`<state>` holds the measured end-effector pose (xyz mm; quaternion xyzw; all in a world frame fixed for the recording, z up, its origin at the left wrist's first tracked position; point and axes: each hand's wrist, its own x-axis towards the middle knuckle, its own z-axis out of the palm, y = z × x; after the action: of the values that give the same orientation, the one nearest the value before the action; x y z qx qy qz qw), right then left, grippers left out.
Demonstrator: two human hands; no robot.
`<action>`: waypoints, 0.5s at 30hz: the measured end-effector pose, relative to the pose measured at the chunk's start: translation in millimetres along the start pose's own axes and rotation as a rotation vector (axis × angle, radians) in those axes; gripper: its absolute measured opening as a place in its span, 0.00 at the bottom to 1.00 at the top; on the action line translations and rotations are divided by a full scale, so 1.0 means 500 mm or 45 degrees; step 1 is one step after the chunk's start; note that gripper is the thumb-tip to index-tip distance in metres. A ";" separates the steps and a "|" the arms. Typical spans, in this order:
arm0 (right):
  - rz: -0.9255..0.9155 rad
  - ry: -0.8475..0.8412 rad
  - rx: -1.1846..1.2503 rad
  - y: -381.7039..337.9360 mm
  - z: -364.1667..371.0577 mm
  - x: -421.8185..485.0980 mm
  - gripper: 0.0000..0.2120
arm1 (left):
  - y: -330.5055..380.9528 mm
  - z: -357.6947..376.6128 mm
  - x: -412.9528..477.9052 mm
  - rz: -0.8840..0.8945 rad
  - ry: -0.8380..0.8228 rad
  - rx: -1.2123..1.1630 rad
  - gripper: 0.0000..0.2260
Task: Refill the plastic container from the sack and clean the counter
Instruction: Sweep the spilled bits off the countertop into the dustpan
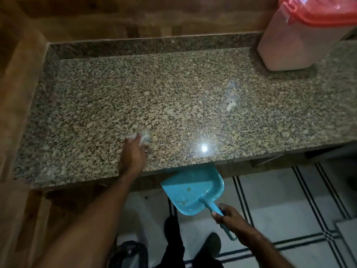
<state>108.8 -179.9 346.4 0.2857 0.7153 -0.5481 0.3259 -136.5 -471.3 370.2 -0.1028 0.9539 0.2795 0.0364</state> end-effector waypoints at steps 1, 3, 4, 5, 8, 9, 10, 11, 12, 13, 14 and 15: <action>0.000 0.003 0.011 0.004 -0.003 -0.005 0.07 | 0.002 0.002 0.004 -0.027 0.015 -0.083 0.21; 0.004 0.008 0.036 0.016 -0.012 -0.016 0.06 | 0.015 0.017 0.002 -0.050 0.004 -0.075 0.22; 0.008 0.018 0.050 0.025 -0.018 -0.023 0.06 | 0.028 0.033 -0.006 -0.052 -0.012 -0.021 0.23; 0.010 0.036 0.061 0.034 -0.024 -0.028 0.07 | 0.046 0.051 -0.017 -0.048 -0.019 0.039 0.24; 0.017 0.141 0.106 0.058 -0.043 -0.038 0.09 | 0.138 0.126 -0.076 0.131 -0.137 0.133 0.25; 0.028 0.190 0.129 0.067 -0.052 -0.039 0.09 | 0.176 0.153 -0.098 0.239 -0.194 0.125 0.25; 0.033 0.236 0.157 0.075 -0.061 -0.041 0.09 | 0.215 0.178 -0.115 0.336 -0.264 0.126 0.25; 0.031 0.270 0.183 0.079 -0.071 -0.042 0.09 | 0.252 0.193 -0.127 0.415 -0.320 0.128 0.25; 0.030 0.300 0.214 0.084 -0.083 -0.044 0.09 | 0.279 0.211 -0.130 0.496 -0.374 0.123 0.25; 0.029 0.331 0.245 0.090 -0.097 -0.048 0.08 | 0.299 0.226 -0.127 0.545 -0.425 0.097 0.25; 0.019 0.355 0.268 0.093 -0.111 -0.051 0.08 | 0.309 0.230 -0.118 0.528 -0.445 0.036 0.23; 0.010 0.374 0.285 0.098 -0.126 -0.055 0.09 | 0.308 0.226 -0.105 0.453 -0.404 -0.082 0.22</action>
<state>153.8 -108.5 350.1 0.3999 0.6887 -0.5755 0.1860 -117.1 -274.4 363.1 0.1108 0.9299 0.3245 0.1329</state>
